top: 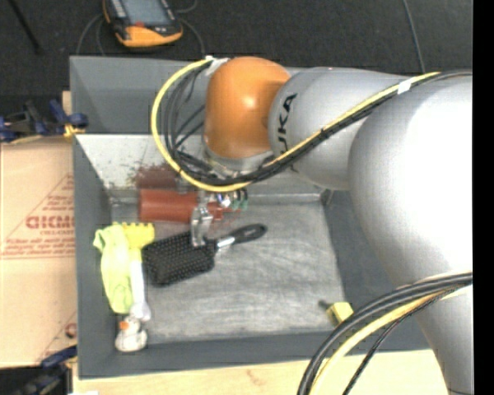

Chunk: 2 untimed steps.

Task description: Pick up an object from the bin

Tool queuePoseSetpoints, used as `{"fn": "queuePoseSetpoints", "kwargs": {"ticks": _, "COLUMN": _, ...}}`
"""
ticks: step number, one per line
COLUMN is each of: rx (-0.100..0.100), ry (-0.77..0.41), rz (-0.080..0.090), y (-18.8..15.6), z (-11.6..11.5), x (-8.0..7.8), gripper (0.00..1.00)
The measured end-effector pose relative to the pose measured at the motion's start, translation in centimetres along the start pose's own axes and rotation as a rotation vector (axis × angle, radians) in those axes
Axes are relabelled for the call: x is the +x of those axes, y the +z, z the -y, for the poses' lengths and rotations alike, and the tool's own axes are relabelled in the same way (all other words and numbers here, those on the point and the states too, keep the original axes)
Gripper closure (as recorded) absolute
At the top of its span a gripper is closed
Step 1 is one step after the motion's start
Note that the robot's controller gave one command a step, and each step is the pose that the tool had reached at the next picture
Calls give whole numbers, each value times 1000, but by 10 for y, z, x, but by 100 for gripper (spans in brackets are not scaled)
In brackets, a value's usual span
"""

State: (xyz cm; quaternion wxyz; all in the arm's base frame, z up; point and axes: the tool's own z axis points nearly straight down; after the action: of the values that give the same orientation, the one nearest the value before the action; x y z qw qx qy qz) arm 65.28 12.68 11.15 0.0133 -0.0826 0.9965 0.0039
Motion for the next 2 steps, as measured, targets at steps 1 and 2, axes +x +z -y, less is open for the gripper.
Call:
{"fn": "queuePoseSetpoints", "kwargs": {"ticks": 1, "rx": -4, "ry": -73, "rz": -3, "y": 24, "z": 4, "x": -3, "gripper": 100}}
{"fn": "queuePoseSetpoints", "kwargs": {"ticks": 2, "rx": -4, "ry": -72, "rz": -3, "y": 24, "z": 4, "x": -3, "gripper": 100}}
